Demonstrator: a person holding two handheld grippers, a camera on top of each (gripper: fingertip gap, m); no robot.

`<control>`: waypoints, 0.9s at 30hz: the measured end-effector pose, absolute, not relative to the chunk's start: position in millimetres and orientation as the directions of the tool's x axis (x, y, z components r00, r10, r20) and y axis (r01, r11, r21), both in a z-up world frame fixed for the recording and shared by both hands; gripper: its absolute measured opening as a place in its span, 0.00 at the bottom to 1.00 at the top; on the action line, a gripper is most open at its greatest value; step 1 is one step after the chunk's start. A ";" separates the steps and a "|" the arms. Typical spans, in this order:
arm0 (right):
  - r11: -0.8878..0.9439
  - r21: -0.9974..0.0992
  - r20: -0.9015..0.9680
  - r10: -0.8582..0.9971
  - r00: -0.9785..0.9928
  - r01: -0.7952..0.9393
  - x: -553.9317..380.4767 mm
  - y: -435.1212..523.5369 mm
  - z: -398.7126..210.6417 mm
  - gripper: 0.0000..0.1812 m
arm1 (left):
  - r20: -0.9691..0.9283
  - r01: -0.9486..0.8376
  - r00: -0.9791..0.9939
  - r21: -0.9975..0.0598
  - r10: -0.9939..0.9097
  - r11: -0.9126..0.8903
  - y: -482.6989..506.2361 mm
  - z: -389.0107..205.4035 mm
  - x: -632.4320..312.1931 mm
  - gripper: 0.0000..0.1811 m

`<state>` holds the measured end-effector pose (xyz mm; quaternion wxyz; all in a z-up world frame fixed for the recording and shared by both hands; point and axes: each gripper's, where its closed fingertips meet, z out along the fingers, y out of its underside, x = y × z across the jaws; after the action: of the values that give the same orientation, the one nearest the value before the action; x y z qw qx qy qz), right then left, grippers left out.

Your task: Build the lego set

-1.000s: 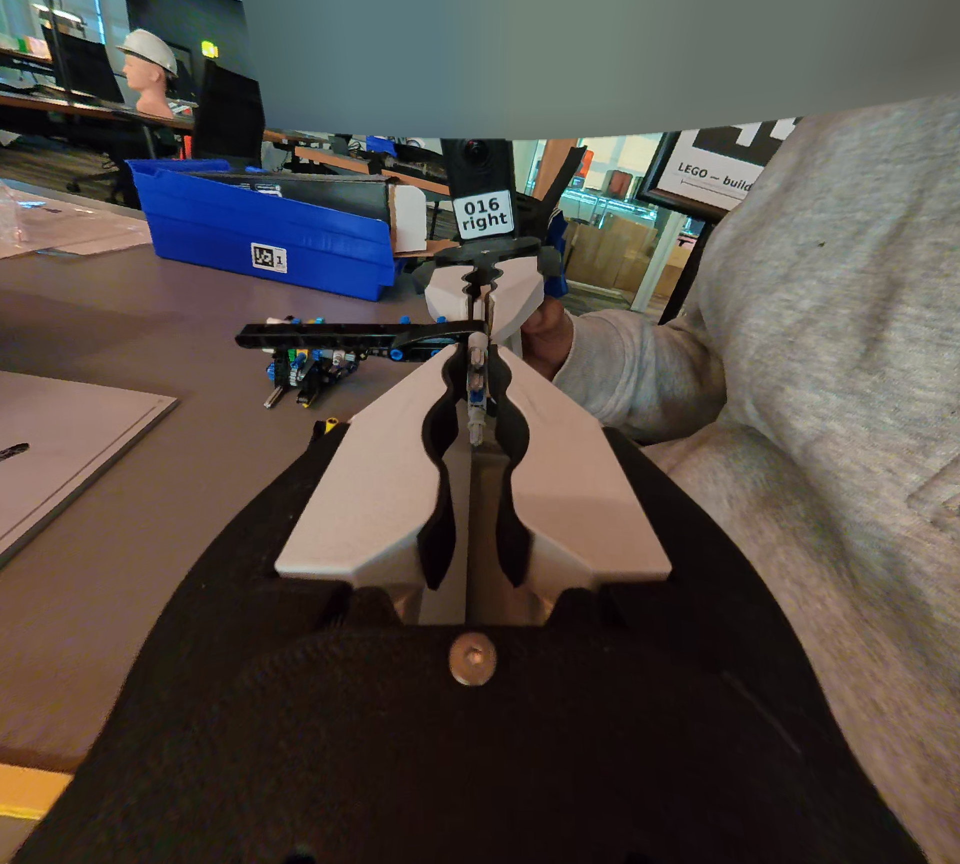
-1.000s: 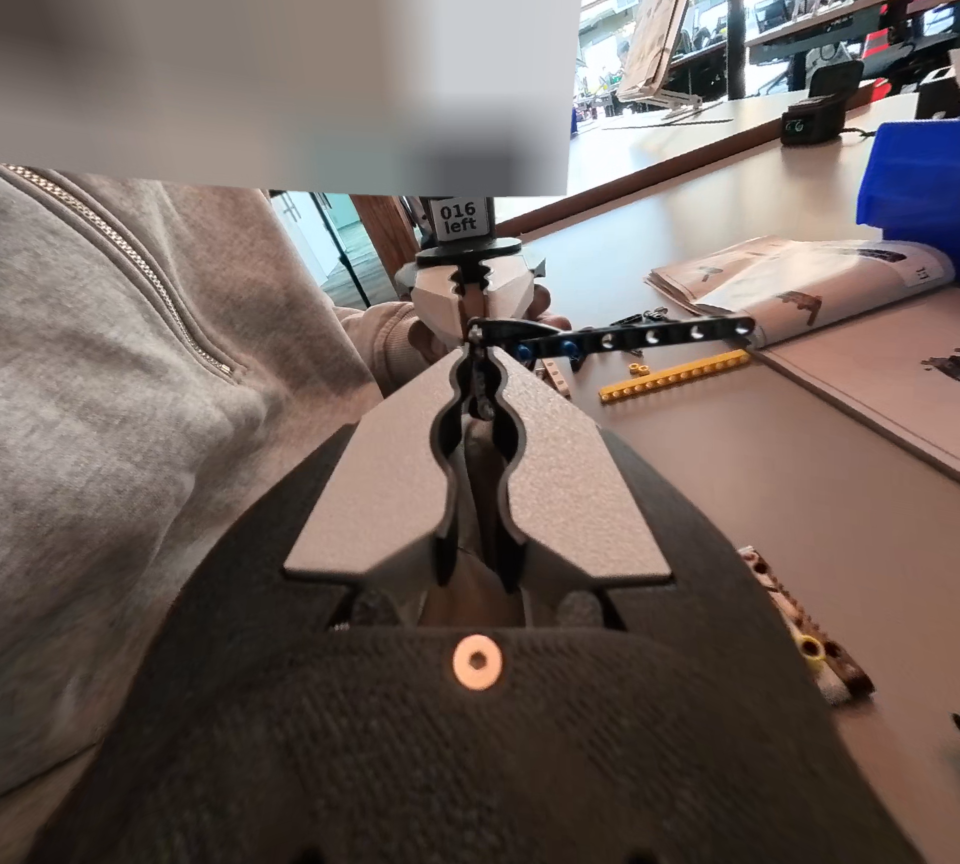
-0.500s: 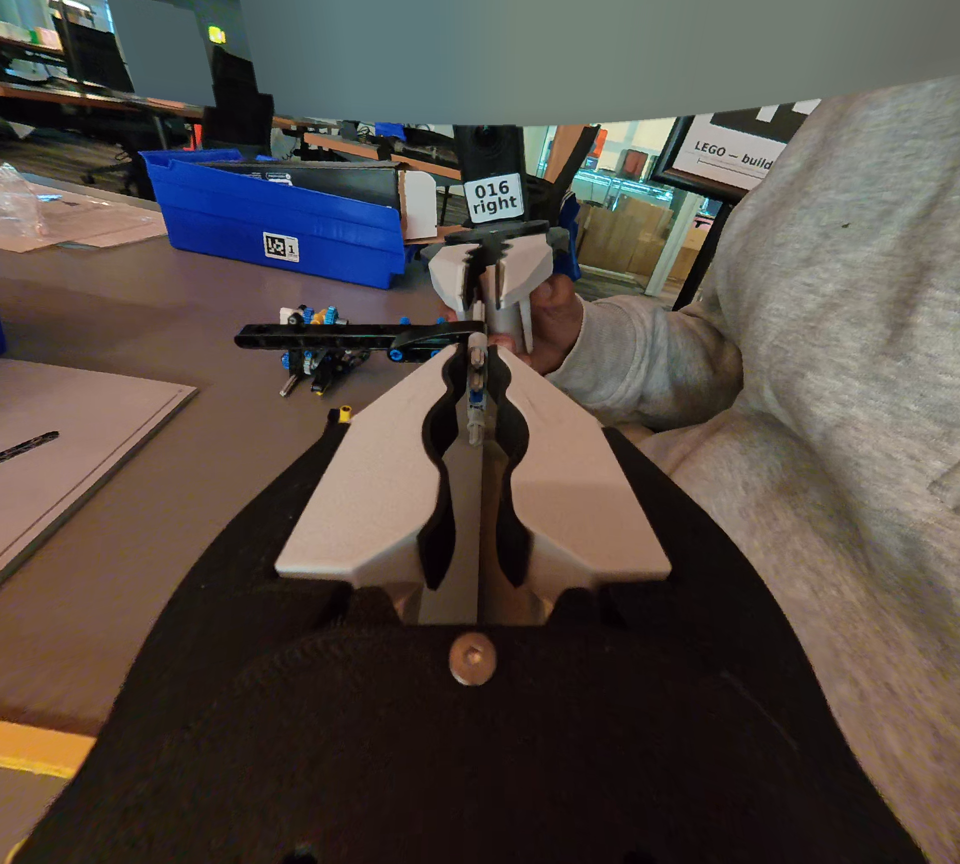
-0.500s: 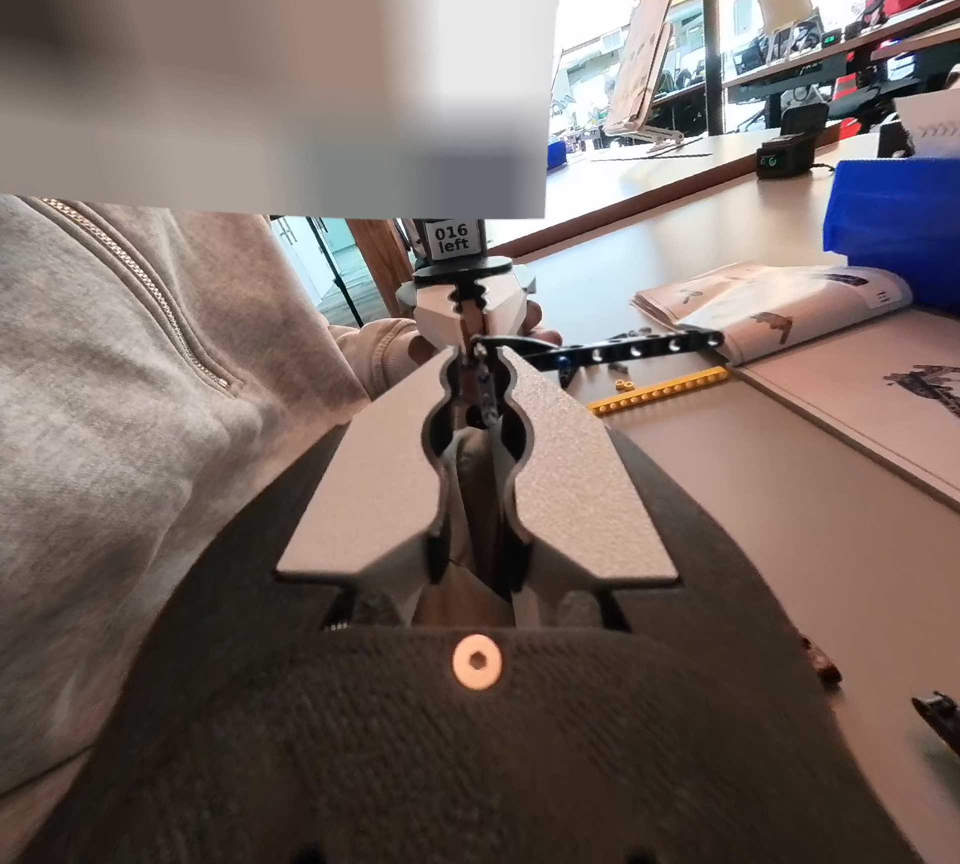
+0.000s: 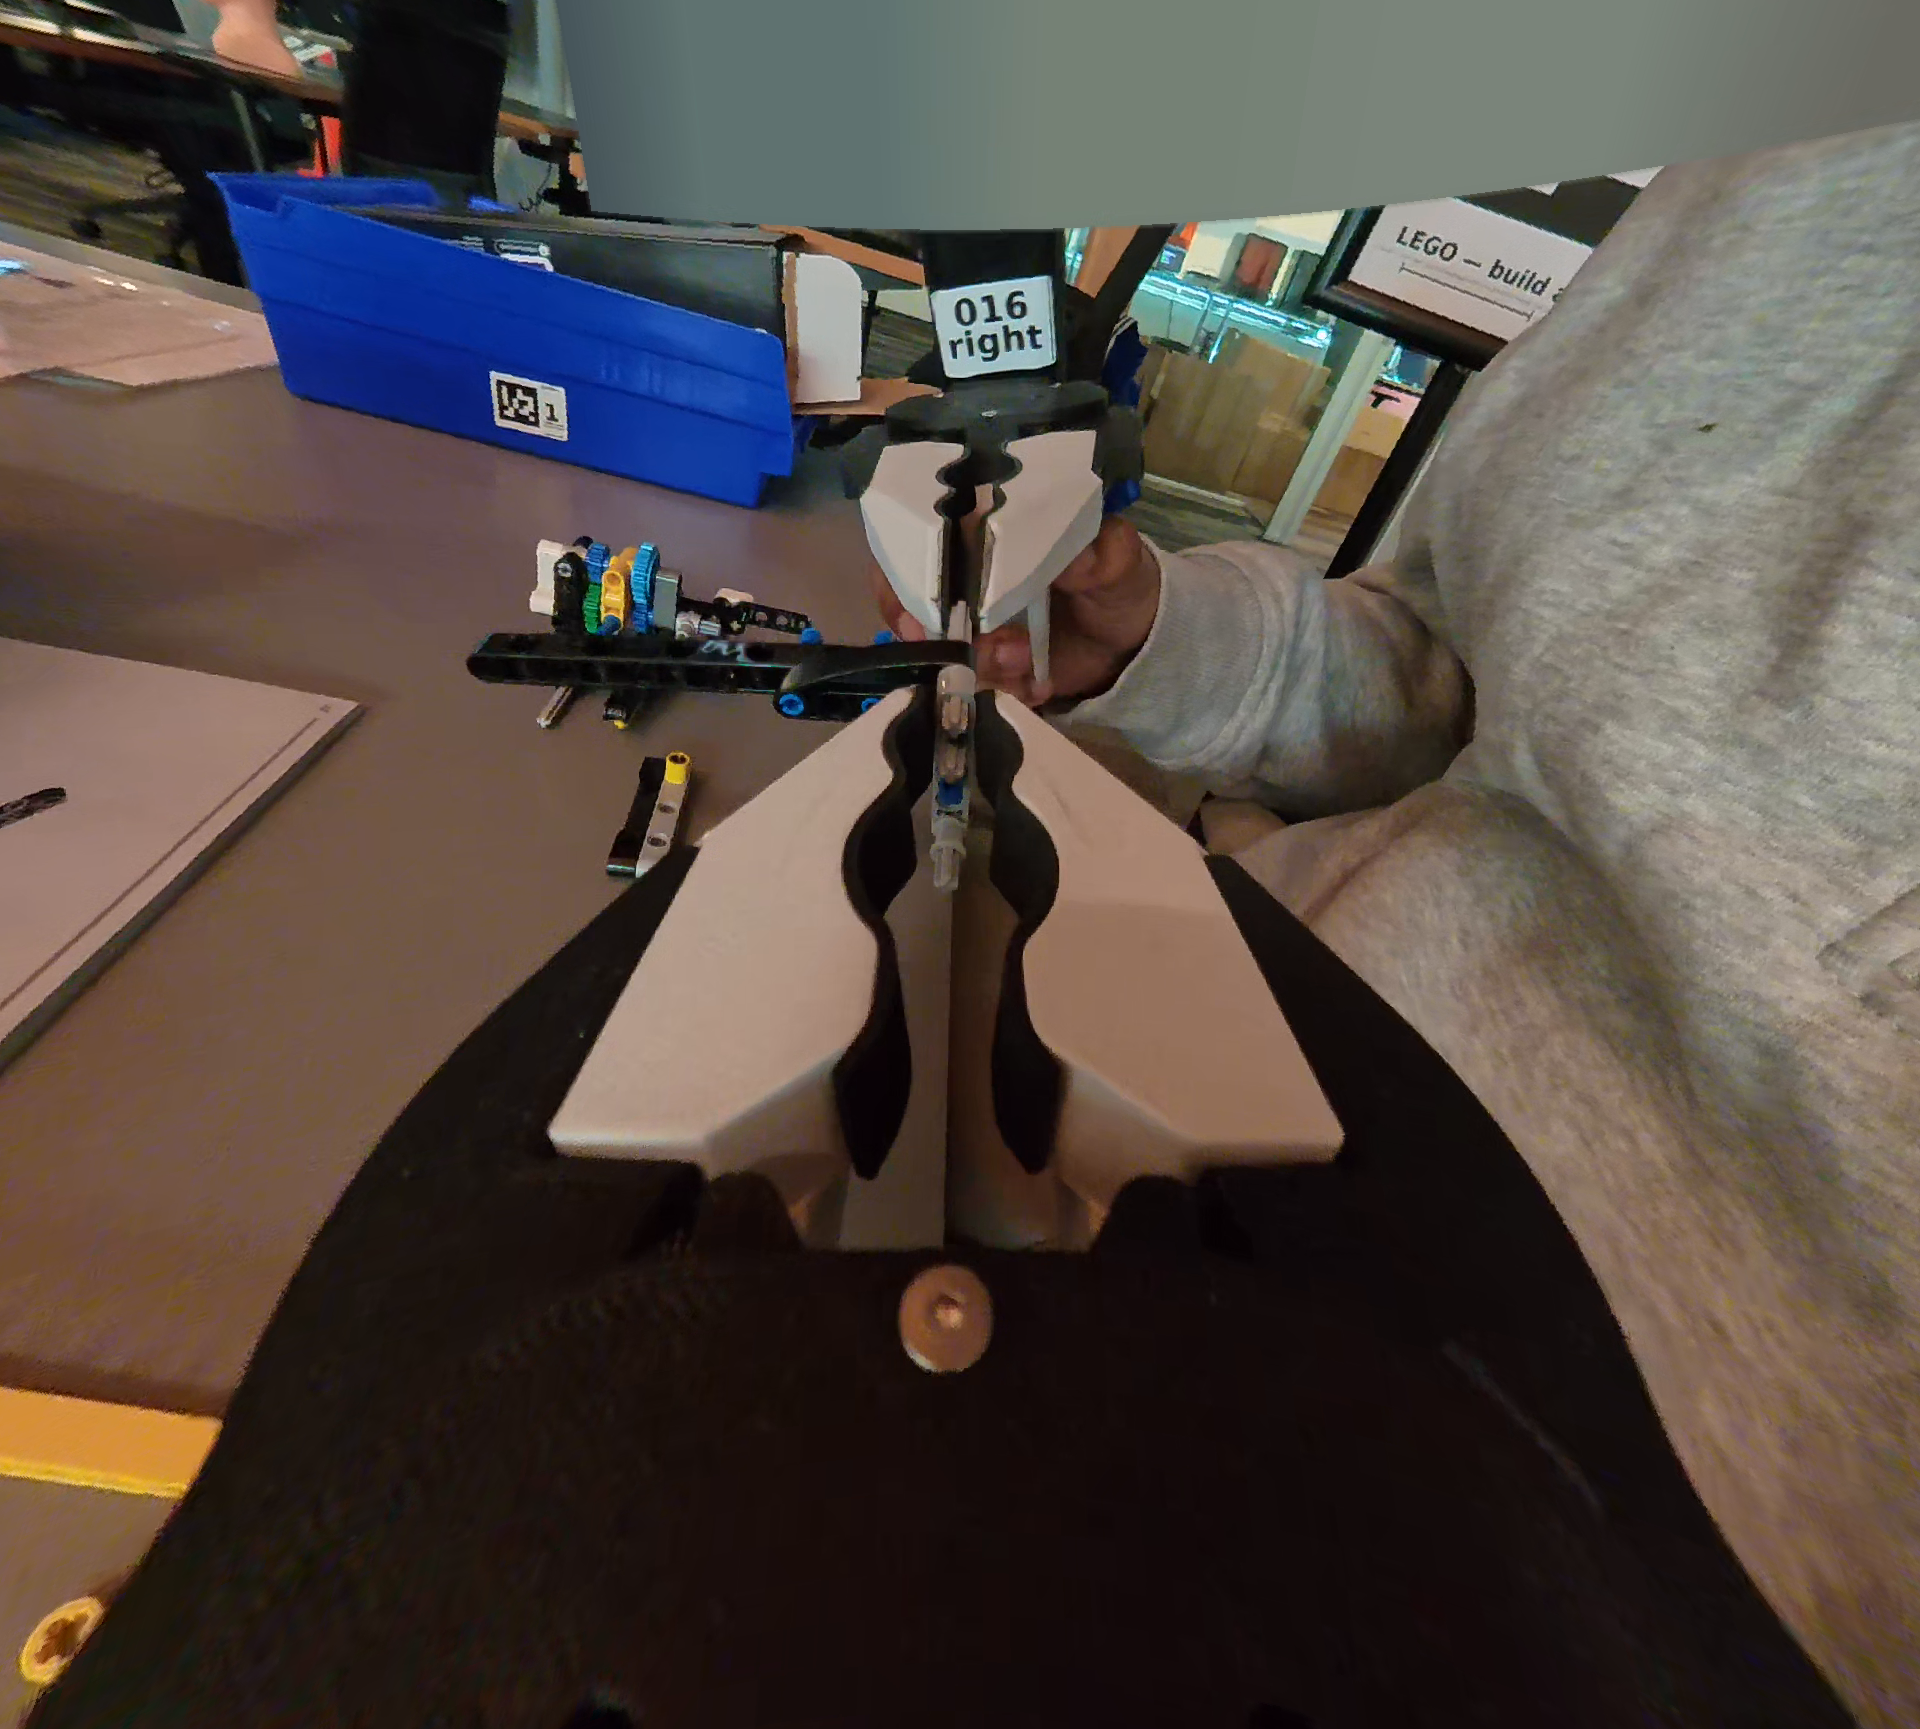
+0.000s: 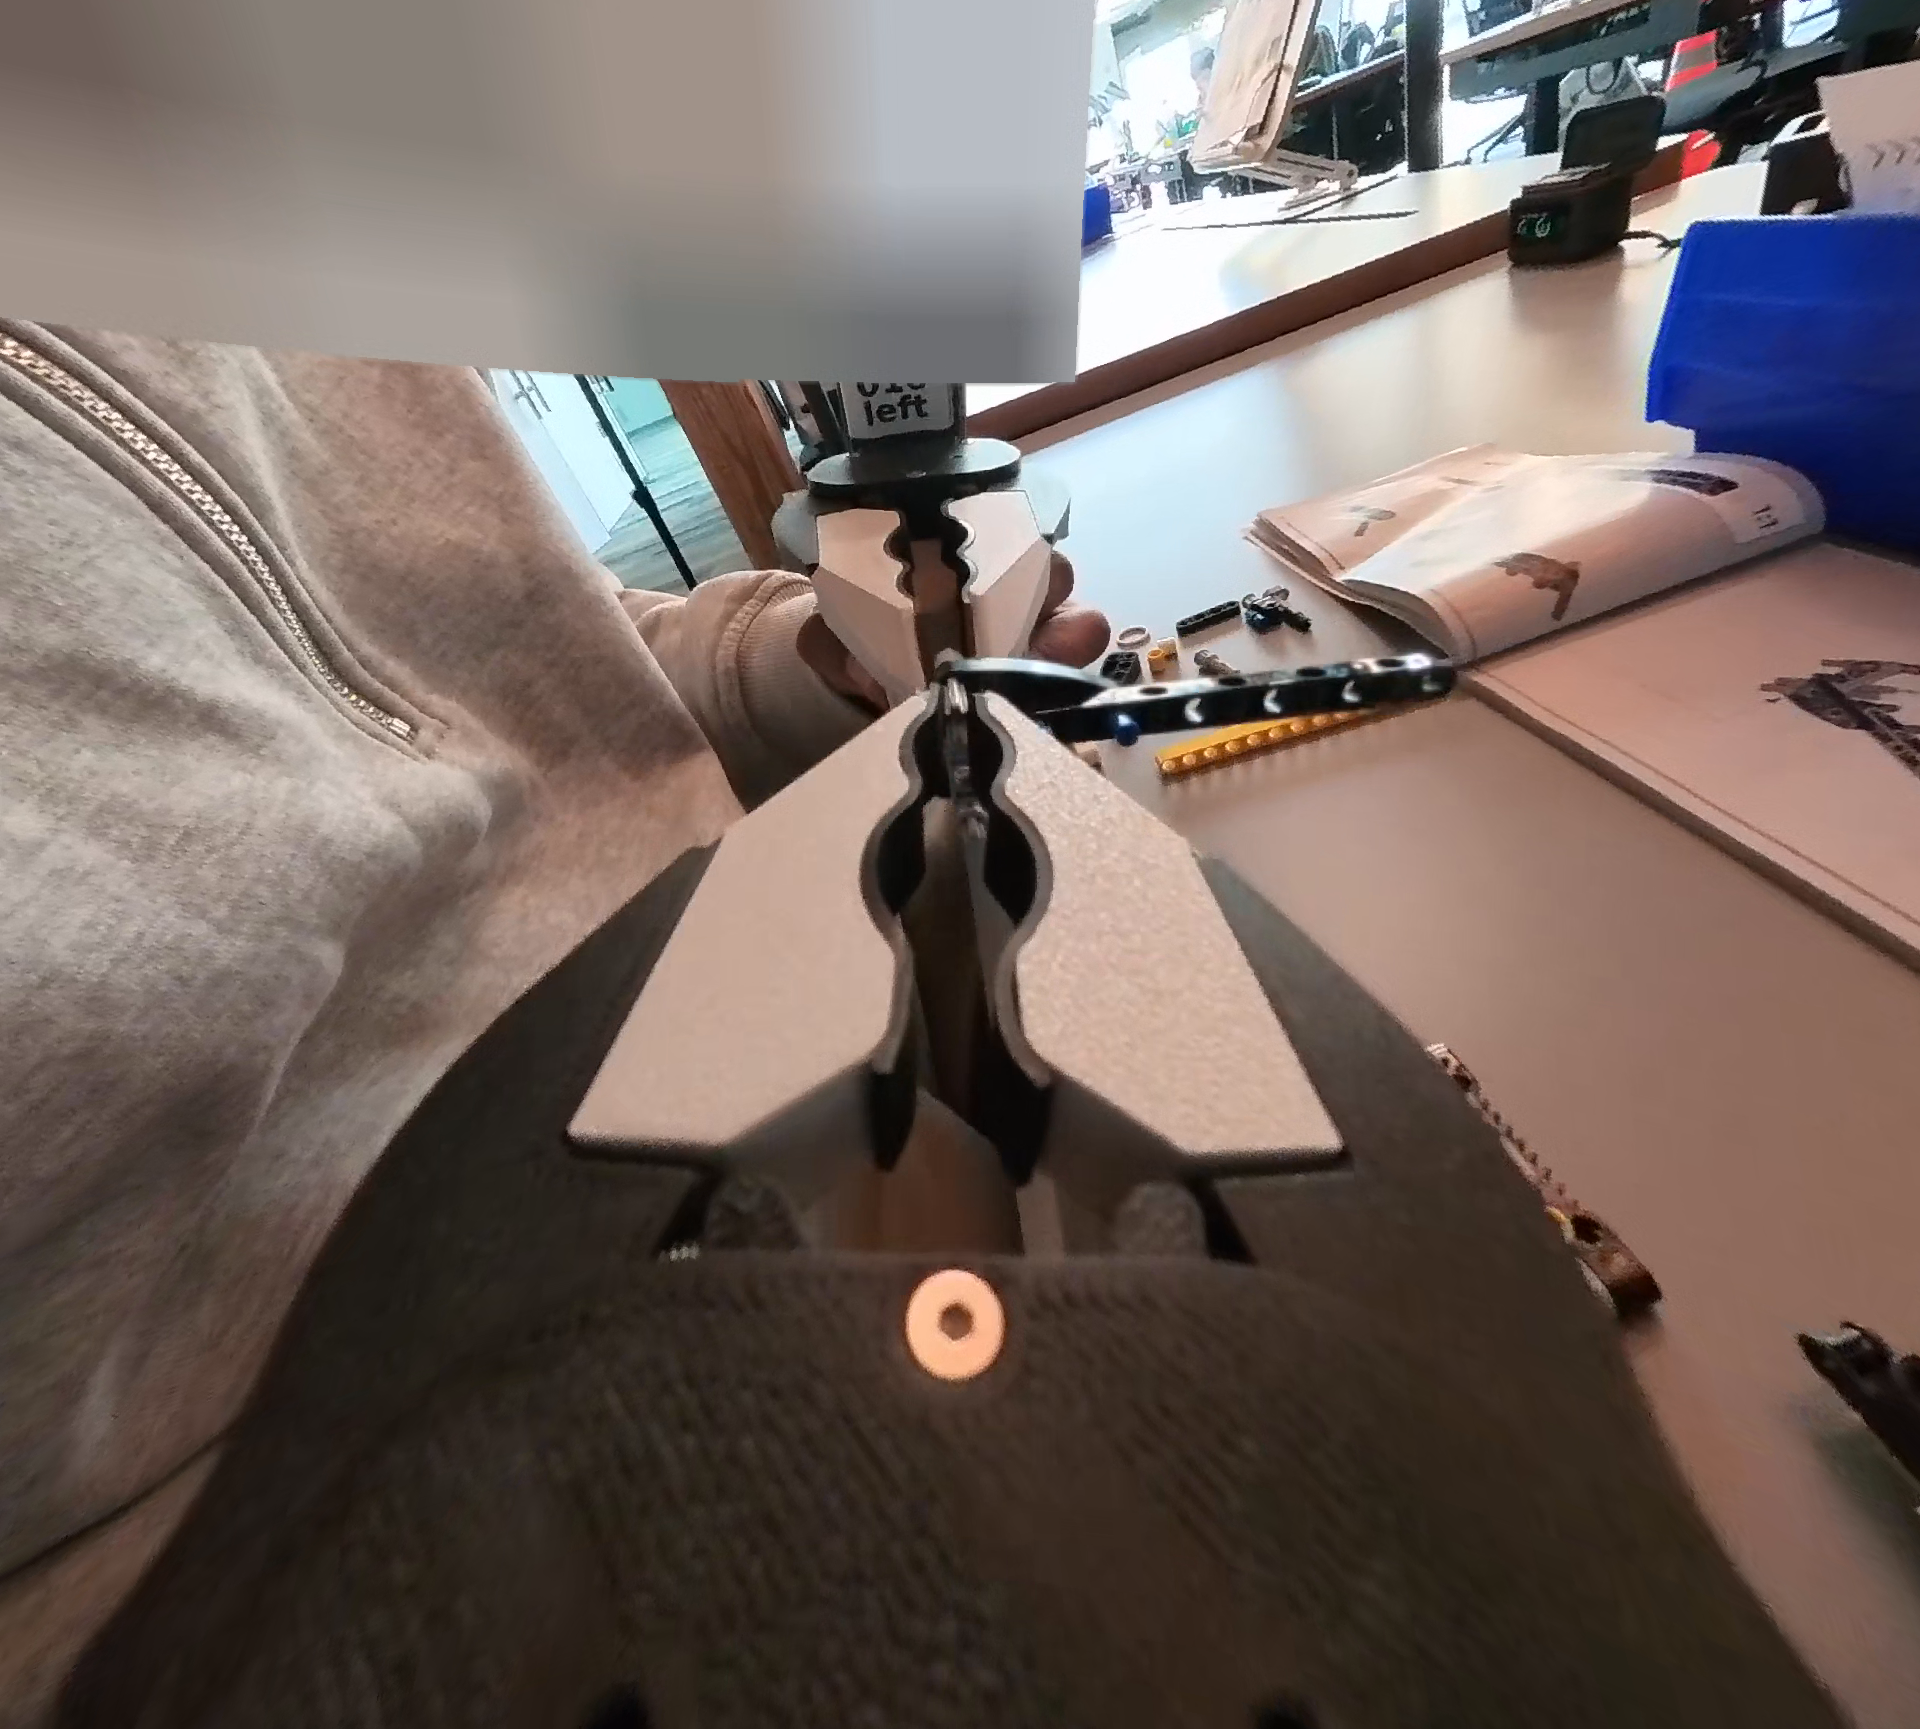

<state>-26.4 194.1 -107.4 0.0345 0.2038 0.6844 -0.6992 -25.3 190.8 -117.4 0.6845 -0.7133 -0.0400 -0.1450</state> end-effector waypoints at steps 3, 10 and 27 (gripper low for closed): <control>-0.057 -0.944 -0.329 0.233 -0.915 0.325 -26.3 193.5 -107.6 0.01 | 0.260 0.254 0.955 -0.965 -0.143 -0.058 190.3 -117.2 -25.1 0.02; -0.050 -0.942 -0.333 0.236 -0.913 0.331 -25.9 192.3 -107.8 0.01 | 0.254 0.247 0.956 -0.967 -0.144 -0.066 189.2 -118.4 -24.3 0.02; -0.021 -0.943 -0.326 0.270 -0.906 0.333 -29.1 192.4 -113.2 0.01 | 0.280 0.272 0.950 -0.959 -0.138 -0.074 190.0 -122.9 -26.5 0.02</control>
<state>-29.1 192.4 -113.2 0.0232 0.2157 0.6993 -0.6812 -26.5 190.0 -122.9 0.6788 -0.7172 -0.0466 -0.1510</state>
